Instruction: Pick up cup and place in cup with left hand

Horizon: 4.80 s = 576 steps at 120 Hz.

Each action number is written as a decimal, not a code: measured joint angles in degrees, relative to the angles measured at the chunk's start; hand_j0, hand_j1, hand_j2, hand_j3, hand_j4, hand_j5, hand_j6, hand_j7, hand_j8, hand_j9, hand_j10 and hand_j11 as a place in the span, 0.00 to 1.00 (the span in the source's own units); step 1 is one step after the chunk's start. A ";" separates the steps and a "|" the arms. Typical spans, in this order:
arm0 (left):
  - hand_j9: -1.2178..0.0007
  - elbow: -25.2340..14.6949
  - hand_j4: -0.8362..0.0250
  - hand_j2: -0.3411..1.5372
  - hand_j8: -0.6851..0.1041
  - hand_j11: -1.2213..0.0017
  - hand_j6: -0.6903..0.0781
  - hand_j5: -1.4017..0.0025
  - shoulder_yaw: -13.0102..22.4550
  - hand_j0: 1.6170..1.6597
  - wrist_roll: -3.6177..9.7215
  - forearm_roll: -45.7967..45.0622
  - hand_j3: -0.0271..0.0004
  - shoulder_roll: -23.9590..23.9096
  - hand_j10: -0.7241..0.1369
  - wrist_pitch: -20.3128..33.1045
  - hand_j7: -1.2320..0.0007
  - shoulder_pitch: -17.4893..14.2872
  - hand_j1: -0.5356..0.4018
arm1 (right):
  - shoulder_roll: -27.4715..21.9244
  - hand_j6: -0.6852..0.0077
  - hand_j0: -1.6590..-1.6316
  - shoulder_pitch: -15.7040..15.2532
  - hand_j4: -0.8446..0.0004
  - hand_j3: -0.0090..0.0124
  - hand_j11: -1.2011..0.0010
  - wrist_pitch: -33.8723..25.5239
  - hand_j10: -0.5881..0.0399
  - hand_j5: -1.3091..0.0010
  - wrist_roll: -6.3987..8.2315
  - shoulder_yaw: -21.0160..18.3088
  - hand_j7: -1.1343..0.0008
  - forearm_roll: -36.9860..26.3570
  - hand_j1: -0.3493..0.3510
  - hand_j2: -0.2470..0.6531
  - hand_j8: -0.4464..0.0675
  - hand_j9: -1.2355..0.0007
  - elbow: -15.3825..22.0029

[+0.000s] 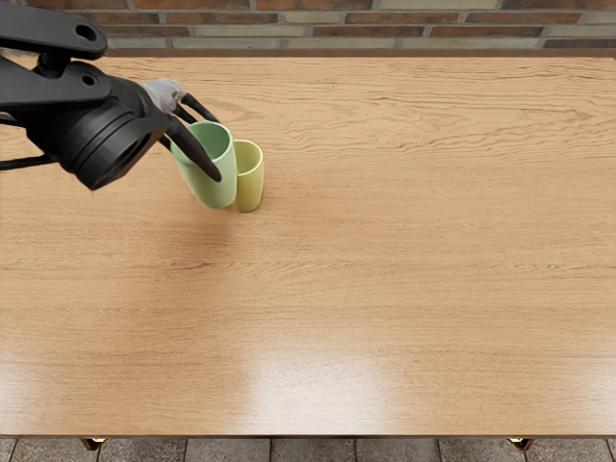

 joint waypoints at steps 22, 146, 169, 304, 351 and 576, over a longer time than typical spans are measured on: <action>0.48 0.21 0.45 0.28 0.49 0.48 0.49 0.54 1.00 0.94 -0.02 -2.15 0.99 -0.07 0.34 0.01 0.48 -3.47 0.42 | 0.00 0.95 0.04 0.06 0.97 0.42 0.97 0.01 0.90 0.98 0.00 0.00 0.97 0.00 0.04 0.27 0.82 0.97 0.00; 0.45 17.75 0.46 0.28 0.51 0.44 0.51 0.50 3.24 0.91 -0.05 -2.53 0.99 -10.36 0.34 -7.50 0.44 -1.39 0.42 | 0.00 0.95 0.04 0.33 0.97 0.42 0.97 0.01 0.90 0.98 0.00 -0.04 0.97 0.02 0.04 0.27 0.82 0.97 0.00; 0.45 19.29 0.47 0.29 0.51 0.45 0.52 0.51 3.38 0.92 -0.05 -2.26 0.99 -11.04 0.34 -8.29 0.44 0.23 0.41 | 0.00 0.95 0.04 0.33 0.97 0.42 0.97 0.16 0.90 0.98 0.00 -0.04 0.97 0.02 0.04 0.27 0.82 0.97 0.00; 0.49 23.26 0.48 0.29 0.48 0.49 0.50 0.54 3.38 0.93 -0.02 -0.05 0.99 -14.77 0.34 -9.38 0.49 3.30 0.43 | 0.00 0.95 0.04 0.42 0.97 0.42 0.97 0.97 0.90 0.98 -0.03 -0.04 0.97 -0.01 0.04 0.27 0.82 0.97 -0.03; 0.82 24.10 0.78 0.21 0.68 0.82 0.71 0.84 2.98 0.96 0.00 0.08 0.99 -14.77 0.65 -8.39 0.82 4.29 0.74 | 0.00 0.95 0.04 0.42 0.97 0.42 0.97 0.97 0.90 0.98 -0.08 -0.04 0.97 -0.01 0.04 0.27 0.82 0.97 -0.08; 0.97 -2.79 0.94 0.18 0.83 0.97 0.86 0.97 -13.32 0.96 0.00 -5.48 0.99 -17.10 0.81 0.01 0.97 5.19 0.91 | 0.00 0.95 0.04 0.49 0.97 0.42 0.97 1.06 0.90 0.98 -0.09 0.05 0.97 0.08 0.04 0.27 0.82 0.97 0.00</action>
